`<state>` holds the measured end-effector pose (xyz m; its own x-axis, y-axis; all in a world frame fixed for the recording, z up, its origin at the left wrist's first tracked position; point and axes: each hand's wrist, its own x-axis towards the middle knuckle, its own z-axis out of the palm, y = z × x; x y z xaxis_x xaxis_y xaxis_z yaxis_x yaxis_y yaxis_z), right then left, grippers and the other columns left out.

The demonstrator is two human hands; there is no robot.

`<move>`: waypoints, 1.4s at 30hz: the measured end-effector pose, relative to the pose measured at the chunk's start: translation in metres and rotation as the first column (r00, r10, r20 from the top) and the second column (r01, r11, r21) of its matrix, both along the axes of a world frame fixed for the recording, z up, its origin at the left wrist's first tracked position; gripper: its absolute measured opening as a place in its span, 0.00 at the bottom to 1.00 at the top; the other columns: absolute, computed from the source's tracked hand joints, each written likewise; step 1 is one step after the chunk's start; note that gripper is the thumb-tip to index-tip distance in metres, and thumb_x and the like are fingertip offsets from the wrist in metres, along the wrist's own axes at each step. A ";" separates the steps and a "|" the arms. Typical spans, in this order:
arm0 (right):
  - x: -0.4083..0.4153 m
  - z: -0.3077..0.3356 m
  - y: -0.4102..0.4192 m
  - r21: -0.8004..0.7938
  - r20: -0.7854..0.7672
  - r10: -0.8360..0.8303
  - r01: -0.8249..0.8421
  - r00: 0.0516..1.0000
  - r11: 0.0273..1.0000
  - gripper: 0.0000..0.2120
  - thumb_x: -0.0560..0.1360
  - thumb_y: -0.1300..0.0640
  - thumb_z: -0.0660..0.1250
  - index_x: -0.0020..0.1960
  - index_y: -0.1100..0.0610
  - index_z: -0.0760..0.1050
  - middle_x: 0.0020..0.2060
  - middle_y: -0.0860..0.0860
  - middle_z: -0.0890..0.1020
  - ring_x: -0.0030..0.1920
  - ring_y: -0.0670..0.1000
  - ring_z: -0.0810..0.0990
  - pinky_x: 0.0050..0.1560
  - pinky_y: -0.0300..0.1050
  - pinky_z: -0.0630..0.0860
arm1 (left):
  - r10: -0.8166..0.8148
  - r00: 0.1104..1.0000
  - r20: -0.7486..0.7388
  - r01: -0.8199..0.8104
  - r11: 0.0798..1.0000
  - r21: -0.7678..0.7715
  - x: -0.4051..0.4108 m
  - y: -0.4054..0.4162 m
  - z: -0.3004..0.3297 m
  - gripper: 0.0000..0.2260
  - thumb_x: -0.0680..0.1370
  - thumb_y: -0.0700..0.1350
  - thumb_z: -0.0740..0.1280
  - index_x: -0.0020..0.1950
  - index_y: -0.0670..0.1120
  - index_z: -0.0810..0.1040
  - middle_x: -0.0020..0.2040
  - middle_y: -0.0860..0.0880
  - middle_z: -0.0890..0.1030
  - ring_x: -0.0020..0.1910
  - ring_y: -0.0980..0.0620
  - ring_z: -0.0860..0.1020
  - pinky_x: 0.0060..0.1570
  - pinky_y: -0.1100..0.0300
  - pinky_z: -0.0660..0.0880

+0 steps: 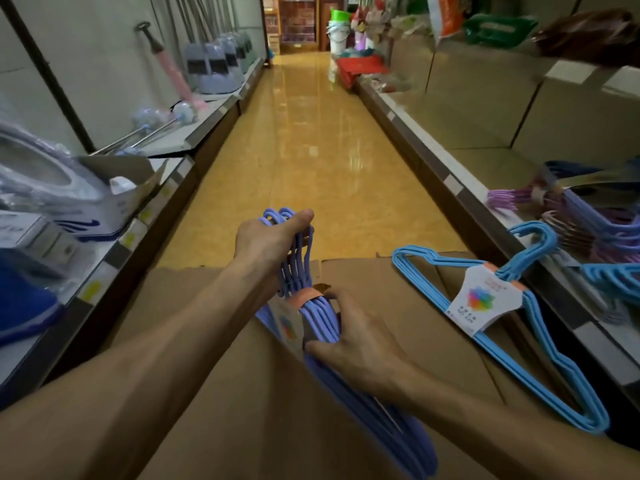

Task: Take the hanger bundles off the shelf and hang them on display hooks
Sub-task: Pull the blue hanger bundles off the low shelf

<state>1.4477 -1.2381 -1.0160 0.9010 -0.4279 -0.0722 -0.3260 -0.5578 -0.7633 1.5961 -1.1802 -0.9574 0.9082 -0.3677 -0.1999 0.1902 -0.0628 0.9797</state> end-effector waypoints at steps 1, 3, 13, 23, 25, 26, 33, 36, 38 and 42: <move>0.000 -0.004 -0.001 0.037 -0.030 0.009 -0.008 1.000 0.999 0.28 0.72 0.48 0.73 0.65 0.42 0.61 0.47 0.45 0.79 0.44 0.46 0.79 0.38 0.41 0.76 | 0.022 1.000 -0.012 -0.022 1.000 -0.011 0.001 0.002 -0.004 0.15 0.73 0.47 0.77 0.49 0.37 0.82 0.46 0.43 0.86 0.40 0.50 0.85 0.37 0.59 0.76; 0.000 -0.012 -0.002 0.146 -0.082 -0.005 0.017 0.997 0.989 0.30 0.71 0.47 0.75 0.64 0.42 0.60 0.47 0.45 0.78 0.43 0.44 0.79 0.35 0.35 0.72 | 0.026 1.000 -0.014 -0.027 0.999 -0.021 0.005 0.006 -0.012 0.14 0.73 0.45 0.76 0.50 0.35 0.82 0.44 0.43 0.86 0.41 0.49 0.85 0.41 0.57 0.78; 0.017 -0.047 0.009 0.687 -0.240 0.172 0.042 0.955 0.725 0.24 0.71 0.62 0.77 0.64 0.60 0.73 0.54 0.57 0.85 0.52 0.55 0.85 0.54 0.54 0.83 | -0.139 0.989 0.044 0.140 0.990 -0.021 0.019 0.030 -0.015 0.08 0.75 0.44 0.74 0.41 0.40 0.83 0.40 0.45 0.85 0.47 0.48 0.85 0.57 0.49 0.80; 0.061 -0.065 0.079 0.643 -0.092 0.233 -0.121 0.968 0.757 0.20 0.73 0.62 0.74 0.63 0.57 0.74 0.54 0.54 0.83 0.53 0.51 0.84 0.51 0.45 0.83 | 0.032 0.996 0.079 -0.041 0.994 0.104 0.045 0.103 -0.003 0.18 0.71 0.49 0.78 0.51 0.36 0.83 0.48 0.40 0.85 0.50 0.44 0.84 0.58 0.44 0.79; 0.071 -0.066 0.100 0.653 -0.060 0.255 -0.155 0.965 0.741 0.21 0.74 0.63 0.74 0.64 0.58 0.74 0.55 0.55 0.83 0.54 0.52 0.84 0.54 0.49 0.83 | 0.084 0.994 0.076 -0.091 0.991 0.097 0.052 0.125 0.002 0.20 0.71 0.49 0.78 0.53 0.35 0.81 0.43 0.42 0.84 0.47 0.46 0.84 0.57 0.46 0.80; 0.076 -0.066 0.111 0.663 -0.042 0.270 -0.176 0.962 0.728 0.21 0.74 0.64 0.74 0.64 0.58 0.73 0.55 0.55 0.83 0.54 0.53 0.84 0.56 0.51 0.82 | 0.104 0.991 0.081 -0.112 0.989 0.095 0.055 0.136 0.005 0.22 0.70 0.49 0.78 0.55 0.34 0.80 0.43 0.42 0.84 0.46 0.46 0.84 0.57 0.48 0.80; 0.111 -0.073 0.170 0.740 0.034 0.311 -0.234 0.950 0.631 0.24 0.73 0.66 0.74 0.67 0.60 0.71 0.56 0.56 0.83 0.53 0.54 0.84 0.52 0.48 0.83 | 0.119 0.989 0.085 -0.129 0.983 0.134 0.077 0.197 0.011 0.14 0.75 0.46 0.74 0.55 0.38 0.83 0.53 0.40 0.85 0.54 0.46 0.83 0.51 0.57 0.80; 0.122 -0.083 0.189 0.736 0.068 0.295 -0.247 0.953 0.630 0.22 0.73 0.65 0.74 0.65 0.60 0.73 0.51 0.51 0.83 0.48 0.49 0.85 0.45 0.41 0.83 | 0.143 0.982 0.121 -0.165 0.966 0.198 0.087 0.211 0.007 0.08 0.75 0.47 0.73 0.39 0.45 0.86 0.44 0.46 0.86 0.51 0.47 0.84 0.54 0.54 0.80; 0.132 -0.089 0.203 0.736 0.087 0.289 -0.257 0.953 0.626 0.21 0.74 0.66 0.73 0.64 0.60 0.72 0.49 0.49 0.83 0.46 0.47 0.84 0.43 0.38 0.82 | 0.191 0.968 0.166 -0.230 0.936 0.267 0.099 0.219 -0.001 0.10 0.74 0.50 0.75 0.35 0.46 0.84 0.40 0.47 0.85 0.47 0.49 0.84 0.50 0.54 0.79; 0.157 -0.102 0.231 0.751 0.097 0.275 -0.252 0.957 0.611 0.17 0.75 0.67 0.72 0.61 0.57 0.73 0.51 0.50 0.83 0.48 0.50 0.83 0.43 0.38 0.82 | 0.248 0.942 0.225 -0.316 0.882 0.350 0.120 0.239 -0.017 0.18 0.70 0.54 0.75 0.48 0.40 0.83 0.45 0.41 0.85 0.46 0.47 0.84 0.54 0.48 0.81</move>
